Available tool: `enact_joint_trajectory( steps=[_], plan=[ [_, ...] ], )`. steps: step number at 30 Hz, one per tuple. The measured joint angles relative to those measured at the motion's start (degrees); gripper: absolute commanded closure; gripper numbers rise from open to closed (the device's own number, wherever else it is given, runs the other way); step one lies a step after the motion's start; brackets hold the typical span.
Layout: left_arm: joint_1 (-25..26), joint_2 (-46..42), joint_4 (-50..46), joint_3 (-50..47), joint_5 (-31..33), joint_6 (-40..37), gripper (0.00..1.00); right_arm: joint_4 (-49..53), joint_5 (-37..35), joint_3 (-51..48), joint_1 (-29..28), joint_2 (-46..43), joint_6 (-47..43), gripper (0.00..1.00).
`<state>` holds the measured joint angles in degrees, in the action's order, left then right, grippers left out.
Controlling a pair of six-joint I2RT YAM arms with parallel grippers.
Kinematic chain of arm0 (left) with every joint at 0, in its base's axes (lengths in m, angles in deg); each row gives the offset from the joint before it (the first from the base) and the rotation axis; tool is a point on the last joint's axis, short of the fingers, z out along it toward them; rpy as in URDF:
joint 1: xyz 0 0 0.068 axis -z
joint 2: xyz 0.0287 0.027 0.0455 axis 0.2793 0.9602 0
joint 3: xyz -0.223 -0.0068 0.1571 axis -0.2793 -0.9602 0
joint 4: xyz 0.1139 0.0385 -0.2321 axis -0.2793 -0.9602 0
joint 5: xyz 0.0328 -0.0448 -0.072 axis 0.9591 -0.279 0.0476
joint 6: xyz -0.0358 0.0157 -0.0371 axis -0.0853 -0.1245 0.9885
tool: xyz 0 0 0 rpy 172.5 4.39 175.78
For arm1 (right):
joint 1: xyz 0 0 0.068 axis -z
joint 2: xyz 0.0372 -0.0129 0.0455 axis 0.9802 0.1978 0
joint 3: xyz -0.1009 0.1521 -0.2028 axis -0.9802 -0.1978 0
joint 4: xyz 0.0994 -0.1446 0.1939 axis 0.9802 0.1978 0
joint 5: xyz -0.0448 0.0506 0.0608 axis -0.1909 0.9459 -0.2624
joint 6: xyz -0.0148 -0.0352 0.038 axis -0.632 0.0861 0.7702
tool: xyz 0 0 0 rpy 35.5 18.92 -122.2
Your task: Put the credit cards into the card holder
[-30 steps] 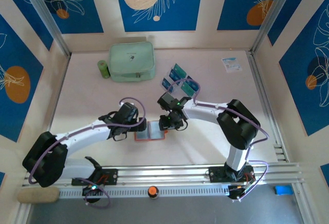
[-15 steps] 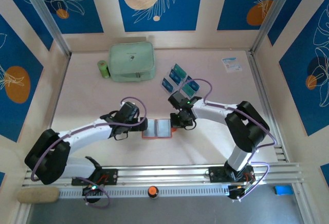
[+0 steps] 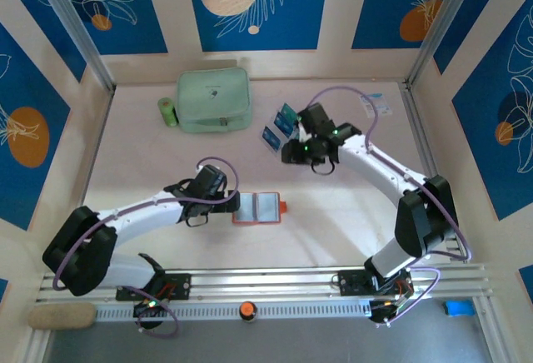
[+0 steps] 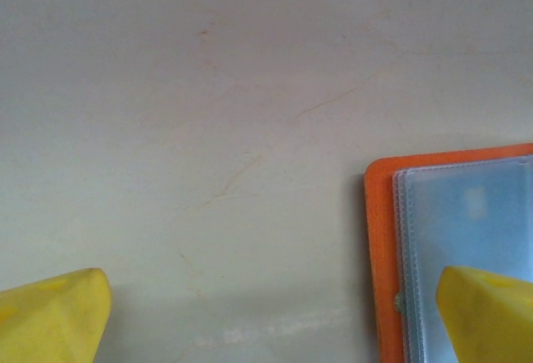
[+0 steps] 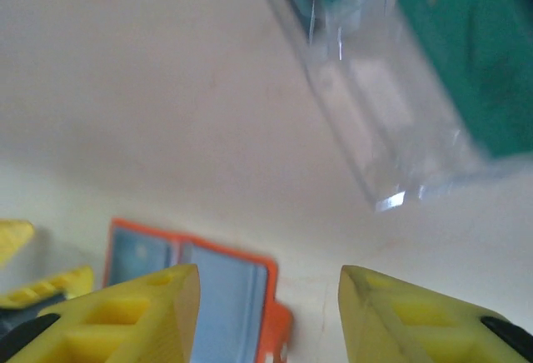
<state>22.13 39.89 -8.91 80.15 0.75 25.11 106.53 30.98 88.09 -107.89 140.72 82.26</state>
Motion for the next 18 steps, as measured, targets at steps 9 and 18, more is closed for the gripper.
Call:
enact_joint_trajectory(
  steps=[9, 18],
  plan=[
    [0.00, 0.61, 0.00, 0.57, 0.00, -0.02, 0.00, 10.34, -2.91, 28.39, -0.35, 22.43, -9.14, 0.55],
    [0.00, 0.61, 0.07, 0.57, -0.02, 0.02, 0.00, 20.98, -14.97, 46.42, -3.37, 38.51, -15.37, 0.59]
  ],
)
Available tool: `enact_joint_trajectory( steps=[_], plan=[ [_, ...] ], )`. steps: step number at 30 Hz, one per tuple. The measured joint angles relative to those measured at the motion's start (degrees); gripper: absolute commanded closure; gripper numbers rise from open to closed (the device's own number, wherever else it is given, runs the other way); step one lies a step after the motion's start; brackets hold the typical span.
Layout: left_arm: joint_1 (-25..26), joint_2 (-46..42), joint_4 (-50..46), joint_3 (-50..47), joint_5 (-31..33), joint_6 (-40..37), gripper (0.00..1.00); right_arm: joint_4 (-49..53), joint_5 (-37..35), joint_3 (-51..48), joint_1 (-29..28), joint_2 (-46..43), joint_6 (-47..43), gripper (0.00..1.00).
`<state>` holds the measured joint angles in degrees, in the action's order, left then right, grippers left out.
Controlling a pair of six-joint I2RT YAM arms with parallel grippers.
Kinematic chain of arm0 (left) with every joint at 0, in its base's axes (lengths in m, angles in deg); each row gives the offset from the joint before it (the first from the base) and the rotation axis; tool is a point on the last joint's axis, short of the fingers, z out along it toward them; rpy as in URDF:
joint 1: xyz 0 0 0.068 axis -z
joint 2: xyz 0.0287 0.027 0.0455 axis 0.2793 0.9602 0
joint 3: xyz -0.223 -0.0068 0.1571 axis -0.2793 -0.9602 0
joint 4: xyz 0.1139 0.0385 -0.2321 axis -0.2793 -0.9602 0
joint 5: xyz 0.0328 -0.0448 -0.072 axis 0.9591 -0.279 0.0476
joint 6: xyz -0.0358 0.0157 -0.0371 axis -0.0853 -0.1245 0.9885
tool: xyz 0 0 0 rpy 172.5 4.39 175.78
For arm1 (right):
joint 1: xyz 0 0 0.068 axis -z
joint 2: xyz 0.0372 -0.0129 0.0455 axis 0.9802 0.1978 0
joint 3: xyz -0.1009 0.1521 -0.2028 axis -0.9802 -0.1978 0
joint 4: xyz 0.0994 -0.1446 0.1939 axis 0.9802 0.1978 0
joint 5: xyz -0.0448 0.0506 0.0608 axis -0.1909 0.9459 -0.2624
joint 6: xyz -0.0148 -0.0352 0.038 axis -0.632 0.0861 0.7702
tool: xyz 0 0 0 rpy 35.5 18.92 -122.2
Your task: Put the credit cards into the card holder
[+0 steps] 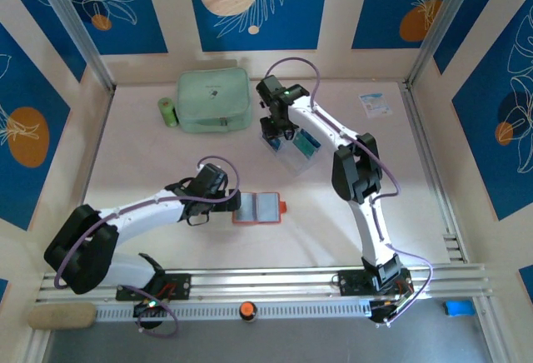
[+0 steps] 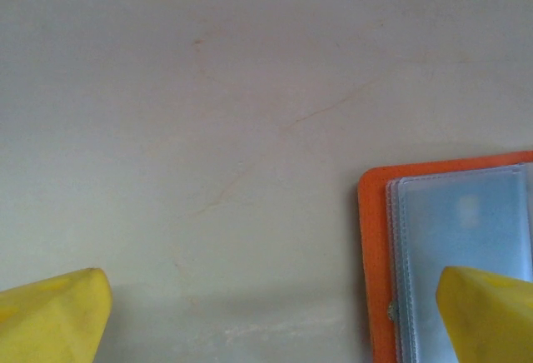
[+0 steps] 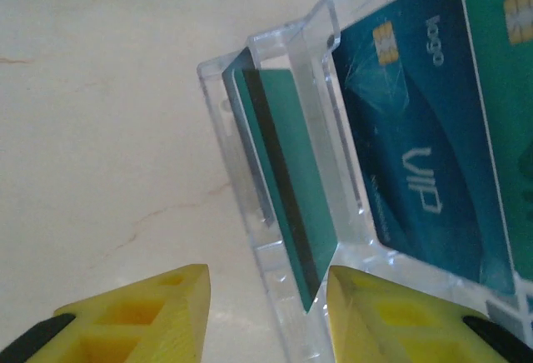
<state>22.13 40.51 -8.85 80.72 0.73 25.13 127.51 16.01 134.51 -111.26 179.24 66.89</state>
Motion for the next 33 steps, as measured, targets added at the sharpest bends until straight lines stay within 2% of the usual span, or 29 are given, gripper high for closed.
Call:
enact_joint_trajectory(
  steps=[10, 20, 30, 33],
  plan=[
    [0.00, 0.57, 0.44, 0.00, -0.72, 0.11, 0.00, 4.20, -5.97, 8.15, -0.70, 5.99, -3.74, 0.71],
    [0.00, 0.76, 1.29, 0.00, -1.05, 0.42, 0.00, 5.35, -7.10, 11.26, -0.70, 8.85, -4.90, 0.81],
    [0.00, 0.76, 1.29, 0.00, -1.05, 0.42, 0.00, 5.60, -7.10, 12.15, -0.72, 8.90, -6.45, 0.99],
    [0.00, 0.76, 1.29, 0.00, -1.07, 0.42, 0.00, 5.57, -7.32, 12.22, -0.83, 8.87, -7.08, 1.00]
  ],
)
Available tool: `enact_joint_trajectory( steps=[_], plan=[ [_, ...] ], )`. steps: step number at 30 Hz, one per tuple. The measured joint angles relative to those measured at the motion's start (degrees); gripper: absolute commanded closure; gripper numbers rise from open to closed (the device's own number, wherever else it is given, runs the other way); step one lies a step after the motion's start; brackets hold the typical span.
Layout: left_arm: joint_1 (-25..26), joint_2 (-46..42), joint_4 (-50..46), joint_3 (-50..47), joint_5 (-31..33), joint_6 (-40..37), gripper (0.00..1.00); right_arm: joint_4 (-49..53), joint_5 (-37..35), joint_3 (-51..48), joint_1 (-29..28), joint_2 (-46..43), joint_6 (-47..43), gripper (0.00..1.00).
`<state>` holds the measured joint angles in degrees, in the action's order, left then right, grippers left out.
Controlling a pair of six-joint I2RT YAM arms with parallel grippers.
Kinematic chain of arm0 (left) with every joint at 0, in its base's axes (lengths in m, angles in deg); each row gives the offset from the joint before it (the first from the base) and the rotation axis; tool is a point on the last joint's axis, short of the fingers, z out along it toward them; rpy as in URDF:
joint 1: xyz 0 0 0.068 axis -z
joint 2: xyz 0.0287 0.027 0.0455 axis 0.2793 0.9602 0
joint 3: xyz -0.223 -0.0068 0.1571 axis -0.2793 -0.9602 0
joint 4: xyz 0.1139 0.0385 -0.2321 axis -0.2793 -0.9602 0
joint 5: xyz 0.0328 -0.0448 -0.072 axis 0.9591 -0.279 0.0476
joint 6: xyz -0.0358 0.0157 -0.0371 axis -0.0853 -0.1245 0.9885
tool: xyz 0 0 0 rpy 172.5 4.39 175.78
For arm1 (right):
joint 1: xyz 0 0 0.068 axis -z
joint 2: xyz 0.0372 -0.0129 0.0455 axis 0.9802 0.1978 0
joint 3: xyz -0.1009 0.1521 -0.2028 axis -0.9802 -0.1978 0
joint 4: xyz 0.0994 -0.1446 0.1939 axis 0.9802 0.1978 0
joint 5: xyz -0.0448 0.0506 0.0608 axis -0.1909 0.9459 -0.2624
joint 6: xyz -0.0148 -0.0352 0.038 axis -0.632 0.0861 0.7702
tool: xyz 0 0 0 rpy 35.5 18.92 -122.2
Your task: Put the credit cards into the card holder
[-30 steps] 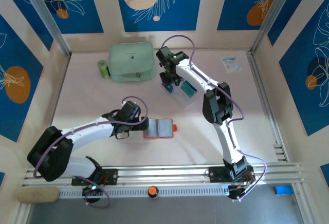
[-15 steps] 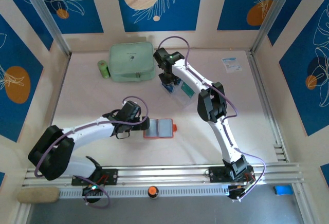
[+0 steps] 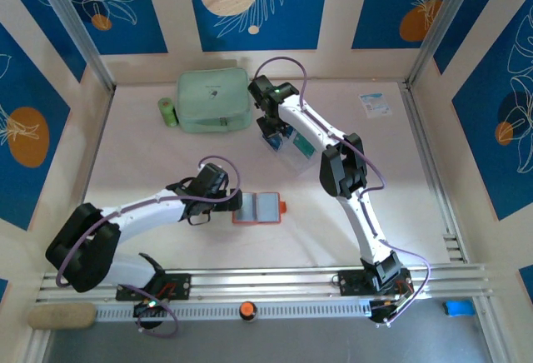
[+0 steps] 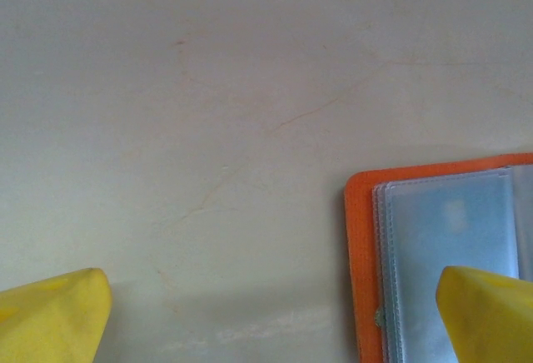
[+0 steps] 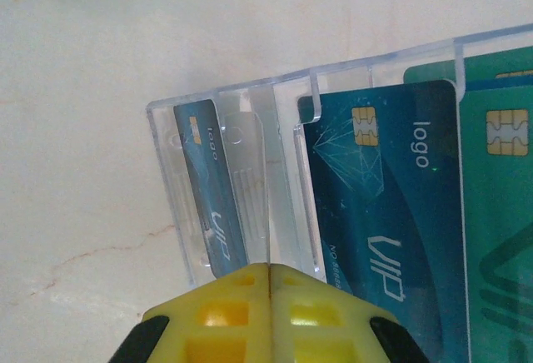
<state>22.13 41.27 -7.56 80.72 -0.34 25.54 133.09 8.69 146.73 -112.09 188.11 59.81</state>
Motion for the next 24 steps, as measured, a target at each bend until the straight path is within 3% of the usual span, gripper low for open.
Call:
enact_joint_trajectory(
  steps=[9, 17, 20, 24],
  plan=[
    [0.00, 0.00, -0.02, 0.00, 0.02, -0.07, 0.00, -0.74, -4.20, -0.04, -2.32, -1.55, -3.32, 1.00],
    [0.00, 0.00, -0.11, 0.07, 0.02, -0.52, 0.00, -3.17, -5.55, -4.50, -5.55, -14.43, -2.62, 1.00],
    [0.00, 0.04, -0.55, 0.83, 0.00, -0.94, 0.00, -6.69, -2.89, -11.87, -6.14, -22.84, 0.37, 1.00],
    [0.15, 0.04, -1.66, 2.58, 0.07, -2.16, 0.00, -15.72, 6.08, -30.12, -5.16, -36.61, 8.37, 1.00]
  ],
)
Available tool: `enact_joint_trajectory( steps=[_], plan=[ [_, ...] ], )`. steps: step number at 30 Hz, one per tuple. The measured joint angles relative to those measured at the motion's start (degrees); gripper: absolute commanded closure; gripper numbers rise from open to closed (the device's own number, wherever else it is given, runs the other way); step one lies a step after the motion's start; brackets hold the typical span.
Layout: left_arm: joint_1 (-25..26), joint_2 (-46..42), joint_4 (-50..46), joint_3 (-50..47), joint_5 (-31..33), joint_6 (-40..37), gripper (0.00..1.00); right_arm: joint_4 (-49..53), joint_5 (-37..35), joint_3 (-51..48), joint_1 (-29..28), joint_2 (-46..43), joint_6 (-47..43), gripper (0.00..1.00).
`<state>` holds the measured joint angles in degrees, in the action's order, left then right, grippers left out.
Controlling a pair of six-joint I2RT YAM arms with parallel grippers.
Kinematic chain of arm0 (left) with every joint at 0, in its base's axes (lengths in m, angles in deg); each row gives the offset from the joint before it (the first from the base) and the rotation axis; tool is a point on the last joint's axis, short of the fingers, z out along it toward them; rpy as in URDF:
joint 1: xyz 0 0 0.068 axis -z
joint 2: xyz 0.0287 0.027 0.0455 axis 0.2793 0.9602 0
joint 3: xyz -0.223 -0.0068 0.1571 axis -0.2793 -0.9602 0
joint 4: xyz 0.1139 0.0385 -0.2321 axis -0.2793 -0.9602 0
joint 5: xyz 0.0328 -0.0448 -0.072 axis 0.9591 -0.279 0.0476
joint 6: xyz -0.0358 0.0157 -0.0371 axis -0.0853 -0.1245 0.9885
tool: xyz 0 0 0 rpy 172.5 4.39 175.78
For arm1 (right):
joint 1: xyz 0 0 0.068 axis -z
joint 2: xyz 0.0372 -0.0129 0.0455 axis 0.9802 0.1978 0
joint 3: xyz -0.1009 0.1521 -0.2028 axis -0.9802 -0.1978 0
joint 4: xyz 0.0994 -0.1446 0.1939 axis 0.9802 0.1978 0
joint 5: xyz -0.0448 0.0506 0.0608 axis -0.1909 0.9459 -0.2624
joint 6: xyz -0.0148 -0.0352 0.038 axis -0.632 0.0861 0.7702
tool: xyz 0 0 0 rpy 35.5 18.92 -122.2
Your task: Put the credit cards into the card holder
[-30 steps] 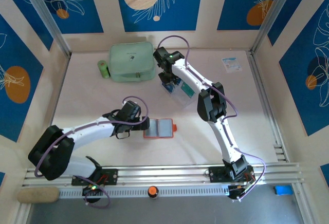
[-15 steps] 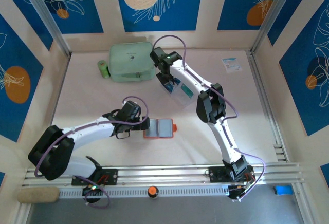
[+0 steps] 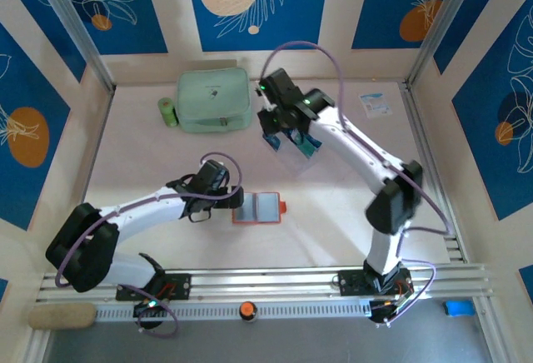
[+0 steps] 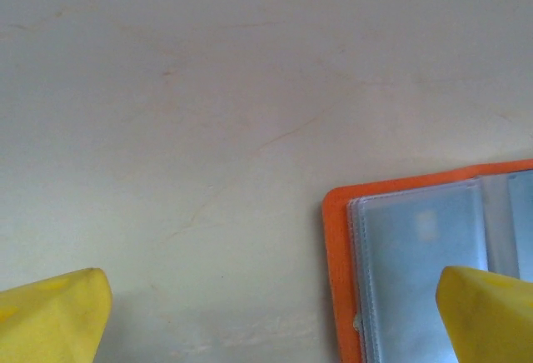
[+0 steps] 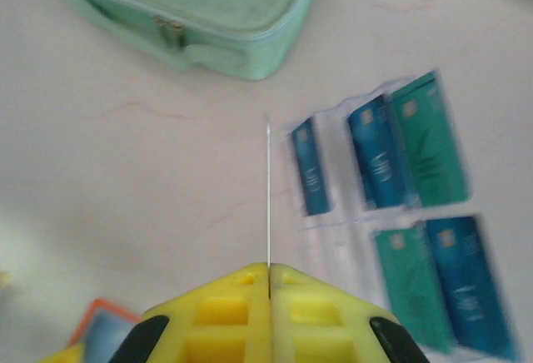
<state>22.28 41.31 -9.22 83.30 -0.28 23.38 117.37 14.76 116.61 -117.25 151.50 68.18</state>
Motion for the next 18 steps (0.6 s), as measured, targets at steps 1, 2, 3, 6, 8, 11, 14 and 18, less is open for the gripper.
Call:
enact_joint_trajectory(
  steps=[1, 2, 3, 6, 8, 11, 14, 18],
  plan=[
    [0.15, 0.00, -0.20, 0.24, 0.07, -0.15, 0.00, -3.37, 3.26, -6.21, 0.87, -3.82, 2.93, 1.00],
    [0.28, 0.00, -0.44, 0.44, 0.22, -0.39, 0.00, -6.29, 5.70, -11.30, 1.70, -6.78, 5.20, 1.00],
    [0.66, 0.00, -1.03, 0.72, 0.42, -0.74, 0.00, -10.73, 9.03, -18.21, 2.93, -10.49, 8.57, 1.00],
    [1.81, 0.00, -2.29, 1.38, 1.51, -1.51, 0.00, -23.17, 16.74, -36.37, 5.49, -18.58, 17.81, 1.00],
    [2.67, 0.11, -3.13, 1.79, 2.12, -1.60, 0.00, -30.12, 20.00, -45.64, 5.44, -21.44, 22.99, 1.00],
    [3.61, 0.87, -3.41, 2.03, 2.93, -2.01, 0.00, -39.63, 22.62, -56.50, 2.99, -23.69, 29.81, 1.00],
    [3.87, 1.84, -4.04, 2.03, 3.39, -2.36, 0.00, -47.74, 22.99, -64.41, -0.24, -25.07, 34.95, 1.00],
    [4.00, 2.19, -4.59, 2.03, 3.93, -2.62, 0.00, -55.74, 22.82, -70.20, -3.10, -25.57, 38.93, 1.00]
  ],
)
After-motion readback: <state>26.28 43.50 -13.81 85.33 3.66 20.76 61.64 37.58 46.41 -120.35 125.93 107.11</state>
